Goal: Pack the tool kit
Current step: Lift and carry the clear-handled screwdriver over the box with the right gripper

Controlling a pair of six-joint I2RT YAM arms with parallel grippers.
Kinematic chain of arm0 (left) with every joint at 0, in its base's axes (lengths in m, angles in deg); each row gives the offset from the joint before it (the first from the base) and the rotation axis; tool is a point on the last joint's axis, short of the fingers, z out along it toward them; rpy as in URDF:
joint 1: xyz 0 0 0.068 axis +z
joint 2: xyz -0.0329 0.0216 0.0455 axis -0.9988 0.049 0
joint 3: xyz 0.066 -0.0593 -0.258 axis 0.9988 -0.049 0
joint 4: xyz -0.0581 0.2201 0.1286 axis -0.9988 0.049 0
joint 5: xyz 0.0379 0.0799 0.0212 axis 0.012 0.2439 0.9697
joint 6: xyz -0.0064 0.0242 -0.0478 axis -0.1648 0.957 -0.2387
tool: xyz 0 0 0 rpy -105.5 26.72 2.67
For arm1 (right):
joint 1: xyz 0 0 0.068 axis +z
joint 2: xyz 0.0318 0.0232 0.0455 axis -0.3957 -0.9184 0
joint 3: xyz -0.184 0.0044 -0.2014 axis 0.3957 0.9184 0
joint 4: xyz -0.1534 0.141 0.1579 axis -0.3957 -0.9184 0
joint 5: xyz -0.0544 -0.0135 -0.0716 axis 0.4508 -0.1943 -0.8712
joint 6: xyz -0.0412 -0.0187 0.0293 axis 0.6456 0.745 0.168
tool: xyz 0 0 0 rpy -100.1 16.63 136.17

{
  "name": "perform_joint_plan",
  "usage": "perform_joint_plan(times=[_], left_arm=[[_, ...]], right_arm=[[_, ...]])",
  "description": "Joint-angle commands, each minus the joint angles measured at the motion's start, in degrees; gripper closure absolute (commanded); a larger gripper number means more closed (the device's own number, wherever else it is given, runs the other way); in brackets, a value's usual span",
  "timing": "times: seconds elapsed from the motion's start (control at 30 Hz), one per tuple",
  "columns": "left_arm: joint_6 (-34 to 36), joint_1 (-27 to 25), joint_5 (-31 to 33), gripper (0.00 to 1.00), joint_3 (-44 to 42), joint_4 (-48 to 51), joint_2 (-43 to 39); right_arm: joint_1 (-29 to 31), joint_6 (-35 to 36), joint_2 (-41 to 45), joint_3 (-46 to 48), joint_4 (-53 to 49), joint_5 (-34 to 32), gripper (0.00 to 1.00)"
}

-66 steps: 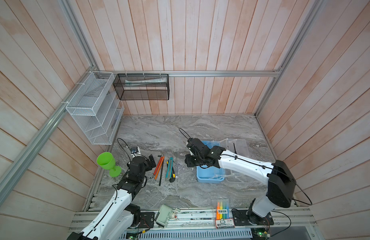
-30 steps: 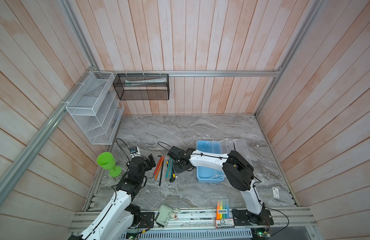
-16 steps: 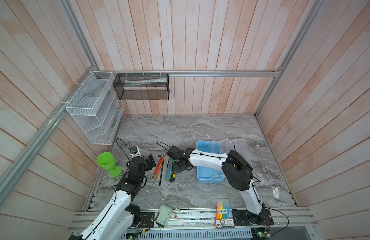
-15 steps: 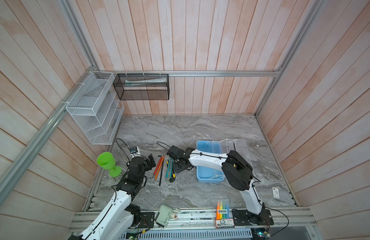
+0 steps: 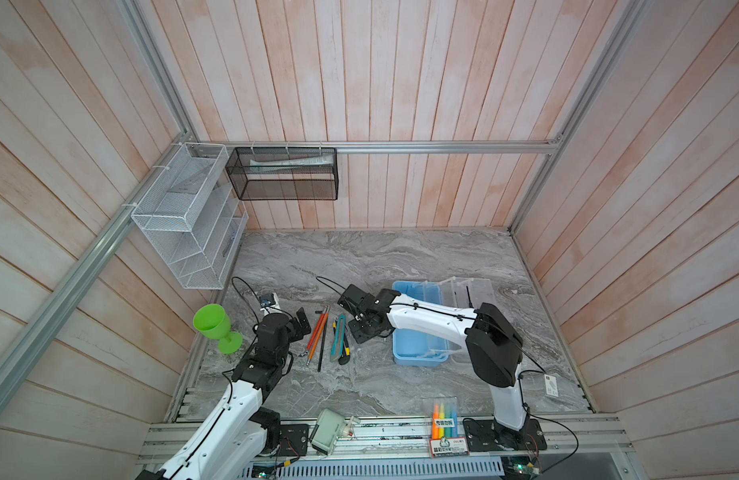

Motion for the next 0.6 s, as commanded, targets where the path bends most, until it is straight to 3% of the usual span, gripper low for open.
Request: perform_joint_plan(times=[0.0,0.2,0.57], left_arm=[[0.24,0.26,-0.58,0.00,0.28,-0.65,-0.07],[0.20,0.26,-0.60,0.00,0.41,-0.71,0.45],[0.21,0.32,-0.64,0.00,0.72,-0.70,1.05]], right_arm=[[-1.75,-1.03,4.22,1.57,-3.00,-1.64,1.00],[-6.23,-0.26,11.52,4.02,-6.93,-4.54,1.00],[-21.50,1.47,28.48,13.84,-11.42,-5.79,1.00]])
